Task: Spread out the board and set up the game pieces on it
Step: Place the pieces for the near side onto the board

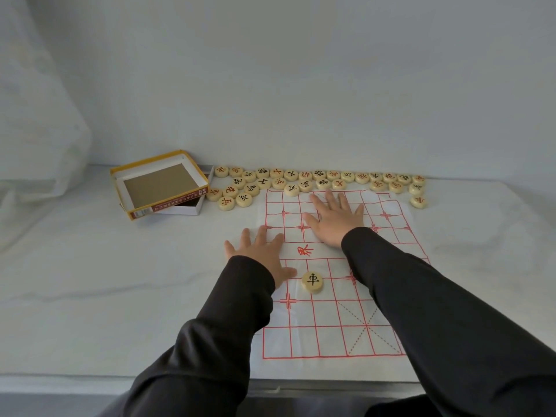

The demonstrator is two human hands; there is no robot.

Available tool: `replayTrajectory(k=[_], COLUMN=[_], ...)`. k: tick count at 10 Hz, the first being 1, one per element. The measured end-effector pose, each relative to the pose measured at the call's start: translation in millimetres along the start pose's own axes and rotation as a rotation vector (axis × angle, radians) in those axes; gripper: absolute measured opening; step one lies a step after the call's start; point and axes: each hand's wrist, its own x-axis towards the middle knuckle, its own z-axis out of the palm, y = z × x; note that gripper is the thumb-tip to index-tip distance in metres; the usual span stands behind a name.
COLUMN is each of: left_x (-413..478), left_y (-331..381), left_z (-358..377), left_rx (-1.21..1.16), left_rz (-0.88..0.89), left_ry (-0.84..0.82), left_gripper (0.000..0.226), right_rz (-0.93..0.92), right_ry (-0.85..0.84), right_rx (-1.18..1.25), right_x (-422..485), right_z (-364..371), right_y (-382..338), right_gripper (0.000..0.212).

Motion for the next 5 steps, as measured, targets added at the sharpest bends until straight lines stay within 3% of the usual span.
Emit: replayTrajectory(k=[4,5], left_x=[-4.8,-9.6], left_y=[-5.4,-6.6], left_z=[1.3,2.0], left_rx=[0.011,0.012], left_rz=[0.016,0.030], left_ry=[0.019,0.023], left_gripper=[0.081,0.081], right_rz=[-0.072,-0.078], right_ry=[0.086,0.094], right_rx=[0.150,0.081], right_x=[-60.1,-85.4], right_z=[0.0,-0.9], right_y=[-3.9,-2.8], right_gripper=[0.063,0.065])
